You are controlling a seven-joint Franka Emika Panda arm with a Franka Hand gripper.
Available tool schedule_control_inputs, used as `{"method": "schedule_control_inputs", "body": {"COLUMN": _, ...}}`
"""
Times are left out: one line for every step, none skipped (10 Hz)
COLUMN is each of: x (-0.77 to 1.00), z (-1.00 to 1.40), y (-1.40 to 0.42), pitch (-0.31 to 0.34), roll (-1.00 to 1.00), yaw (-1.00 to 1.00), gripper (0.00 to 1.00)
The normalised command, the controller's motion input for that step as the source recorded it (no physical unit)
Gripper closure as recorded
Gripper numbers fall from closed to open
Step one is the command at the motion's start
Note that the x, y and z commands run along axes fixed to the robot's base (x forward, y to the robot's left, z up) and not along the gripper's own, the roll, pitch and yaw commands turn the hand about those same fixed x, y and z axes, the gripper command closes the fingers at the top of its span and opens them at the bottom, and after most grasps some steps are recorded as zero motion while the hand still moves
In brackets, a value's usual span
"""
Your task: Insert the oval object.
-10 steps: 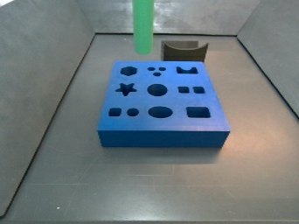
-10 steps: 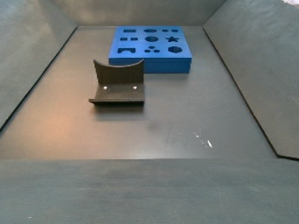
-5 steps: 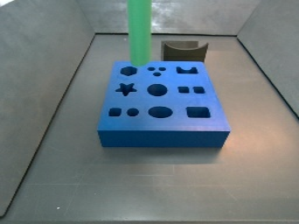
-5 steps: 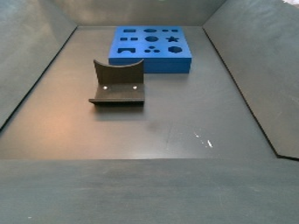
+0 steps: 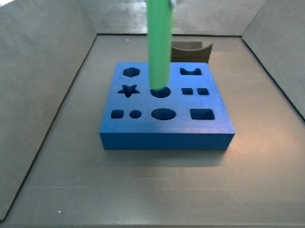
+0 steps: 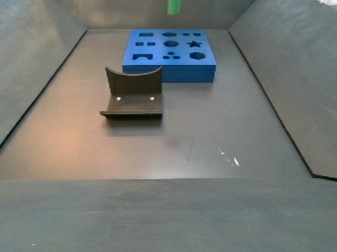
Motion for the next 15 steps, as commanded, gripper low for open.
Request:
{"method": "schedule_control_inputs", "body": {"x": 0.00, "z": -0.13, "y": 0.00, "pitch": -0.029, "roll": 0.09, "yaw": -1.00, "gripper": 1.00}}
{"method": "schedule_control_inputs", "body": {"x": 0.00, "z": -0.12, "y": 0.00, "pitch": -0.021, "roll": 0.08, "yaw": -1.00, "gripper": 1.00}}
{"method": "schedule_control_inputs", "body": {"x": 0.00, "z": -0.12, "y": 0.00, "pitch": -0.016, "roll": 0.08, "yaw": -1.00, "gripper": 1.00}}
{"method": "schedule_control_inputs", "body": {"x": 0.00, "z": -0.12, "y": 0.00, "pitch": -0.016, "roll": 0.08, "yaw": -1.00, "gripper": 1.00}}
{"method": "schedule_control_inputs", "body": {"x": 0.00, "z": -0.11, "y": 0.00, "pitch": -0.019, "roll": 0.07, "yaw": -1.00, "gripper": 1.00}}
{"method": "schedule_control_inputs", "body": {"x": 0.00, "z": -0.05, "y": 0.00, "pitch": -0.019, "roll": 0.04, "yaw": -1.00, "gripper": 1.00}}
{"method": "schedule_control_inputs", "body": {"x": 0.00, "z": -0.04, "y": 0.00, "pitch": -0.024, "roll": 0.04, "yaw": -1.00, "gripper": 1.00}}
{"method": "schedule_control_inputs", "body": {"x": 0.00, "z": -0.05, "y": 0.00, "pitch": -0.031, "roll": 0.04, "yaw": -1.00, "gripper": 1.00}}
{"method": "schedule_control_inputs", "body": {"x": 0.00, "z": -0.05, "y": 0.00, "pitch": -0.031, "roll": 0.04, "yaw": -1.00, "gripper": 1.00}}
{"method": "schedule_control_inputs", "body": {"x": 0.00, "z": -0.05, "y": 0.00, "pitch": -0.031, "roll": 0.04, "yaw": -1.00, "gripper": 1.00}}
{"method": "schedule_control_inputs", "body": {"x": 0.05, "z": -0.03, "y": 0.00, "pitch": -0.027, "roll": 0.03, "yaw": -1.00, "gripper": 1.00}}
{"method": "schedule_control_inputs", "body": {"x": 0.21, "z": 0.00, "y": 0.00, "pitch": -0.011, "roll": 0.01, "yaw": -0.89, "gripper": 1.00}}
{"method": "schedule_control_inputs", "body": {"x": 0.16, "z": -0.08, "y": -0.01, "pitch": -0.017, "roll": 0.04, "yaw": -0.92, "gripper": 1.00}}
{"method": "schedule_control_inputs", "body": {"x": 0.01, "z": -0.18, "y": -0.04, "pitch": -0.006, "roll": 0.03, "yaw": -1.00, "gripper": 1.00}}
{"method": "schedule_control_inputs", "body": {"x": 0.00, "z": -0.25, "y": -0.10, "pitch": 0.000, "roll": 0.02, "yaw": -1.00, "gripper": 1.00}}
